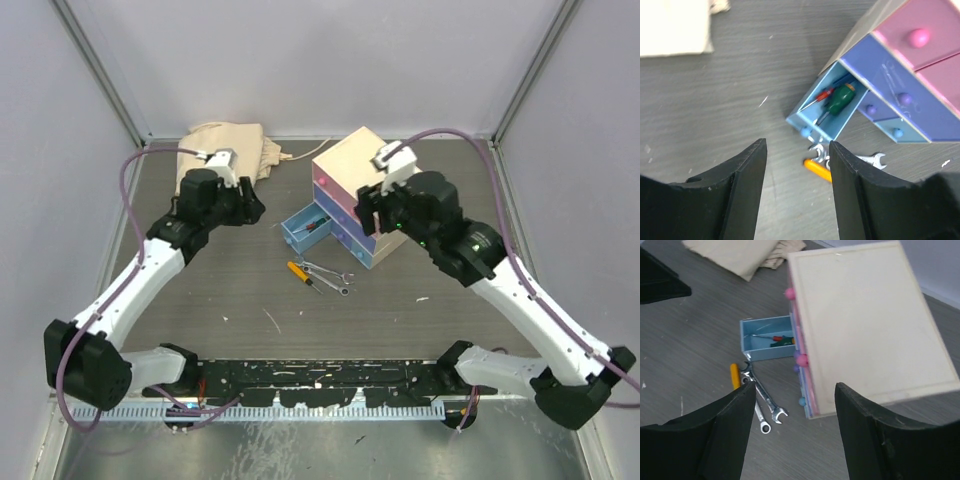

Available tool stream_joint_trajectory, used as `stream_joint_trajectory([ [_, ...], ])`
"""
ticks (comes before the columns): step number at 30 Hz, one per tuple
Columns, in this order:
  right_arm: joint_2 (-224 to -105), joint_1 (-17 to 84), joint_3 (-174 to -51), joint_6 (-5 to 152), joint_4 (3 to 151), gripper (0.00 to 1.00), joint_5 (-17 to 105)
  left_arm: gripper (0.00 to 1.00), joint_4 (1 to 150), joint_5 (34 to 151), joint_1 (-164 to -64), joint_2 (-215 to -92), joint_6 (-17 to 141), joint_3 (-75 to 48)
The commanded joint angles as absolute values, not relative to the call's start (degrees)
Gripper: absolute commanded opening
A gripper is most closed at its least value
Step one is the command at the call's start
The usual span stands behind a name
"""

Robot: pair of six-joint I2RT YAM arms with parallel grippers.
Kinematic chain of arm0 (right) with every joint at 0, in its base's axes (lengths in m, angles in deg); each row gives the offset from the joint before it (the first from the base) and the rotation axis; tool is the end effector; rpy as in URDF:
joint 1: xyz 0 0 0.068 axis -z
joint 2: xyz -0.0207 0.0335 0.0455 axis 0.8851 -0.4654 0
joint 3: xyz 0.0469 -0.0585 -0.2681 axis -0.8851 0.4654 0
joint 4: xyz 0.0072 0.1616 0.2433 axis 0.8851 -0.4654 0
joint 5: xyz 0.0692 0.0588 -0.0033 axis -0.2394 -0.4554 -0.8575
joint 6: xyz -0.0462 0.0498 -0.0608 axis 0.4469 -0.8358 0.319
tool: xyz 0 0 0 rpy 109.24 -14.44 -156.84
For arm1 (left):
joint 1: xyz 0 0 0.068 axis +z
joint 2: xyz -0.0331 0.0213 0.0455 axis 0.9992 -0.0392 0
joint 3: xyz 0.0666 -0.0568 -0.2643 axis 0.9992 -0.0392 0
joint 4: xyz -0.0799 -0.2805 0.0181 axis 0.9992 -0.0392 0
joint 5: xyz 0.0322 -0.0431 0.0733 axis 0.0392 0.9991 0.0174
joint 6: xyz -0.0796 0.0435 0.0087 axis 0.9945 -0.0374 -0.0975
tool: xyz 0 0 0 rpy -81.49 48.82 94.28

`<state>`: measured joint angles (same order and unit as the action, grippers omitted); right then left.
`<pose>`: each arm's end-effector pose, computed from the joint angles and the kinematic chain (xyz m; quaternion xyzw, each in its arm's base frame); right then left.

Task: Sort the tools into containers
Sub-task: Place the screwdriver in the drawer, then pick up the screwdriver from the center of the board.

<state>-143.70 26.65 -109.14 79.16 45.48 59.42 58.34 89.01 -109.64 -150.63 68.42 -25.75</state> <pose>0.2417 0.1597 0.4116 -0.2070 0.7918 0.1265 0.5606 0.3316 -0.1402 0.2996 0.0477 0.8511 -0.2113 0.4782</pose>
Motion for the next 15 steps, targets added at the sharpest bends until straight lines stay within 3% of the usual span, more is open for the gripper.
stream_joint_trajectory([
  [1, -148.23, 14.62, -113.62, 81.14, 45.47, 0.69, 69.08, 0.54, 50.15, 89.55, -104.53, -143.64, 73.38, -28.46],
  [7, -155.67, 4.48, -111.99, 77.12, 49.13, 0.68, 68.91, 0.55, 43.34, 90.78, -98.43, -135.65, 74.41, -31.29],
  [15, -165.26, 4.23, -103.3, 66.21, 54.57, 0.67, 58.66, 0.57, 41.38, 92.45, -98.05, -129.53, 74.39, -35.8],
])
